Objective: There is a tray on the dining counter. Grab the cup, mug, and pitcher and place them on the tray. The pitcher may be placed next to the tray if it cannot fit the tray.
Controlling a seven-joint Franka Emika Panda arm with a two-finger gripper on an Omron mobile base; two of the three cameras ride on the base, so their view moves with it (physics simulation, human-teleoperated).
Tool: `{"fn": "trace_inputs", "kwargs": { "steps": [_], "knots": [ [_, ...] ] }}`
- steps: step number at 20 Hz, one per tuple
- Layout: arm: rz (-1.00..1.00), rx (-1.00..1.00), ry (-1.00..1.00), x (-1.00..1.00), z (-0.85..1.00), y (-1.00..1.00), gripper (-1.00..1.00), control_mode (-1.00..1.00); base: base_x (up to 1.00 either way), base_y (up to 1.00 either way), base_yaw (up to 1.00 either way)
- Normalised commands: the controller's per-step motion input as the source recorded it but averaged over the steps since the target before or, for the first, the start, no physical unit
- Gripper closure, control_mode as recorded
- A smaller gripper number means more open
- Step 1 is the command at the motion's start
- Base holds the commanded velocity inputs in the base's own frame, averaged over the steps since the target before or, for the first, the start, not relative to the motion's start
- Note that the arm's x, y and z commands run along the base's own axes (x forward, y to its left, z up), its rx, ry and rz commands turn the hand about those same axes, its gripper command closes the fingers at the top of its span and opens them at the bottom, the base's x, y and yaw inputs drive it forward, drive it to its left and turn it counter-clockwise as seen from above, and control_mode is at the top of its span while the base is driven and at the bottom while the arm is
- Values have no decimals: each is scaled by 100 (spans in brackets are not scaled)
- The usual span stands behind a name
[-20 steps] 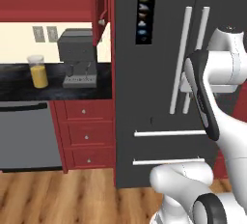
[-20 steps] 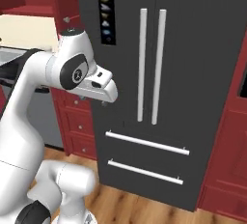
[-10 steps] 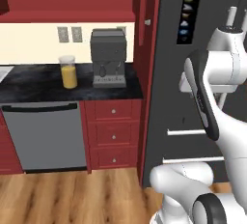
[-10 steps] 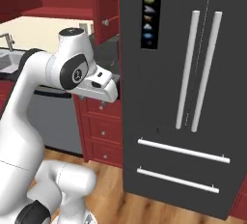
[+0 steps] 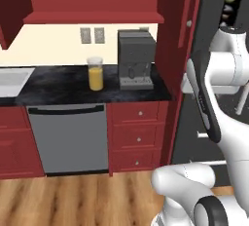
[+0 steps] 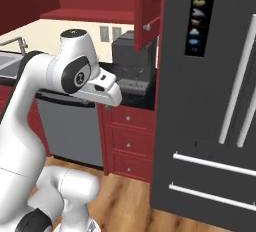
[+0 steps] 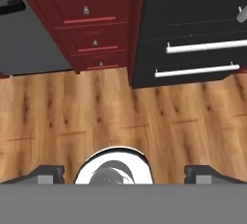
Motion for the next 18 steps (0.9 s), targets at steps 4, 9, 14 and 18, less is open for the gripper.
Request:
{"fn": "trace_inputs", "kwargs": {
  "steps": [4, 9, 14, 18],
  "knots": [
    [0, 0, 0, 0, 0, 0, -100, 100, 49, 48, 0],
    [0, 0, 0, 0, 0, 0, -100, 100, 62, 51, 0],
    [0, 0, 0, 0, 0, 0, -100, 100, 68, 55, 0],
    [0, 0, 0, 0, 0, 0, -100, 100, 59, 56, 0]
  ]
}}
